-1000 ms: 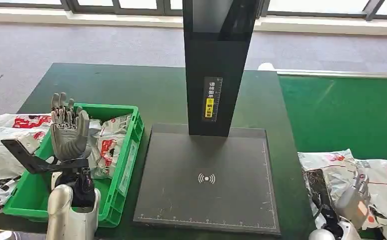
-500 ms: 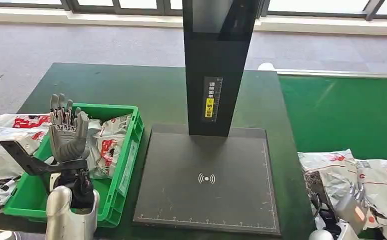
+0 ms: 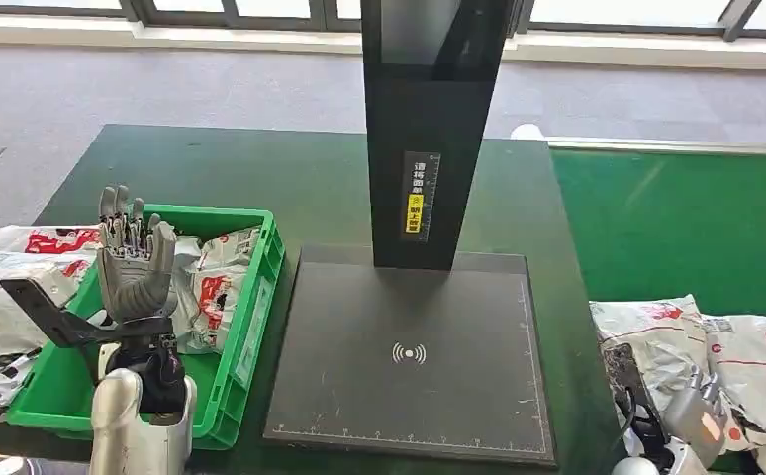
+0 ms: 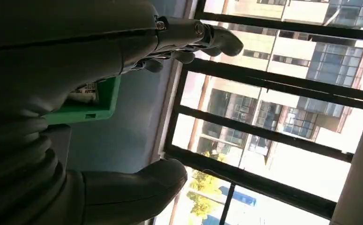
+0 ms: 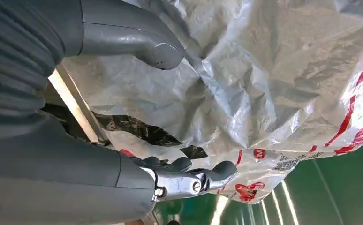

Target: Moved the parcel from conveyor to table for the left to box.

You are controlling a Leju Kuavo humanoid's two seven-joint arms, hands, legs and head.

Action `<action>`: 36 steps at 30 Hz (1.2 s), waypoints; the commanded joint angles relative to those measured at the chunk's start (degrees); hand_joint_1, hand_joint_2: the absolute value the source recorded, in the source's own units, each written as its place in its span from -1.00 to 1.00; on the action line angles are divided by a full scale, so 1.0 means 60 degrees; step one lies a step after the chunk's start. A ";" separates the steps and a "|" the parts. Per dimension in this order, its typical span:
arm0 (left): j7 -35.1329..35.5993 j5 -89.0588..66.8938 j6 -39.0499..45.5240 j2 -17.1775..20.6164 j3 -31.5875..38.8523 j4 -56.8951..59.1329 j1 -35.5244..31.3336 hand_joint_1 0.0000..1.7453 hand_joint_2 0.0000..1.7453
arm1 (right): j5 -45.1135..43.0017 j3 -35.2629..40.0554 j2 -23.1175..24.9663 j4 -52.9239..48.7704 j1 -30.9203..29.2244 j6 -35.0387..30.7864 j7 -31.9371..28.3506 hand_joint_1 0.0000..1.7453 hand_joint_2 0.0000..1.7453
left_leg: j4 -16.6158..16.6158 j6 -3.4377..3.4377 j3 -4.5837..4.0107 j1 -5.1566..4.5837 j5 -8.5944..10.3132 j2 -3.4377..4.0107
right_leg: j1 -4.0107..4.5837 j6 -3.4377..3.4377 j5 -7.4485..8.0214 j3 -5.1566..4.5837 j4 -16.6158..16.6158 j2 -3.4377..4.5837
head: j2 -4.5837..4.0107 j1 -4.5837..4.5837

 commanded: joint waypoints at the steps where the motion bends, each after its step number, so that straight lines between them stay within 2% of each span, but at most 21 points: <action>1: 0.0053 -0.0024 0.0038 0.0142 0.0078 0.0315 -0.0146 -1.00 1.00 | -0.0007 -0.0525 -0.0037 0.0454 -0.0316 0.0074 0.0036 -1.00 1.00 | -0.0013 -0.0002 -0.0001 -0.0001 0.0010 0.0006 | 0.0000 -0.0007 0.0009 -0.0003 -0.0011 -0.0003 | 0.0003 0.0000; 5: 0.0053 -0.0024 0.0038 0.0142 0.0078 0.0315 -0.0146 -1.00 1.00 | -0.0007 -0.0525 -0.0037 0.0454 -0.0316 0.0074 0.0036 -1.00 1.00 | -0.0018 -0.0002 -0.0007 0.0000 0.0017 0.0005 | 0.0002 -0.0009 0.0015 -0.0007 -0.0016 -0.0006 | 0.0000 0.0000; 6: 0.0108 -0.0067 0.0023 0.0132 0.0085 0.0349 -0.0194 -1.00 1.00 | 0.0725 -0.0441 -0.0134 0.0549 -0.0217 0.0527 0.0829 -1.00 1.00 | -0.0024 -0.0003 -0.0010 0.0003 0.0022 0.0007 | 0.0005 -0.0010 0.0022 -0.0008 -0.0026 -0.0007 | 0.0004 0.0000; 7: 0.0180 -0.0125 0.0032 0.0095 0.0079 0.0398 -0.0283 -1.00 1.00 | 0.0987 -0.0454 -0.0107 0.0418 -0.0098 0.0820 0.1028 -1.00 1.00 | -0.0016 -0.0002 -0.0005 0.0003 0.0014 0.0005 | 0.0004 -0.0008 0.0014 -0.0003 -0.0017 -0.0005 | 0.0000 0.0000; 12: 0.0244 -0.0181 0.0049 0.0055 0.0069 0.0442 -0.0361 -1.00 1.00 | 0.1441 -0.0490 -0.0013 0.0329 0.0071 0.1414 0.1220 -1.00 1.00 | -0.0019 -0.0001 -0.0008 0.0002 0.0019 -0.0017 | 0.0003 -0.0009 0.0012 -0.0005 -0.0022 -0.0027 | 0.0004 0.0000; 13: 0.0259 -0.0192 0.0054 0.0051 0.0071 0.0439 -0.0361 -1.00 1.00 | 0.1447 -0.0493 0.0004 0.0291 0.0088 0.1429 0.1229 1.00 1.00 | -0.0006 -0.0002 -0.0004 0.0004 0.0008 -0.0009 | 0.0004 -0.0006 0.0005 -0.0003 -0.0011 -0.0015 | 0.0000 0.0000; 20: 0.0308 -0.0210 0.0074 0.0038 0.0110 0.0526 -0.0444 -1.00 1.00 | 0.1495 -0.0385 0.0024 0.0180 0.0194 0.1713 0.1198 1.00 1.00 | -0.0013 -0.0003 -0.0008 0.0003 0.0015 -0.0006 | 0.0004 -0.0009 0.0010 -0.0008 -0.0015 -0.0019 | 0.0000 0.0000; 22: 0.0326 -0.0228 0.0067 0.0061 0.0109 0.0584 -0.0508 -1.00 1.00 | 0.1712 -0.0265 -0.0048 0.0250 0.0280 0.2282 0.1286 1.00 1.00 | -0.0018 -0.0004 -0.0012 0.0003 0.0022 -0.0011 | 0.0005 -0.0011 0.0014 -0.0011 -0.0019 -0.0026 | 0.0004 0.0000; 34: 0.0346 -0.0244 0.0071 0.0075 0.0158 0.0790 -0.0692 -1.00 1.00 | 0.1747 -0.0267 0.0037 0.0252 0.0255 0.2458 0.1225 1.00 1.00 | -0.0018 -0.0005 -0.0005 0.0004 0.0018 -0.0013 | 0.0005 -0.0011 0.0011 -0.0008 -0.0021 -0.0024 | 0.0003 0.0000; 36: 0.0350 -0.0249 0.0074 0.0053 0.0238 0.0756 -0.0675 -1.00 1.00 | 0.1664 -0.0201 0.0095 0.0039 0.0251 0.2231 0.1085 1.00 1.00 | -0.0024 -0.0006 -0.0009 0.0007 0.0024 -0.0008 | 0.0008 -0.0014 0.0018 -0.0011 -0.0028 -0.0021 | 0.0003 0.0000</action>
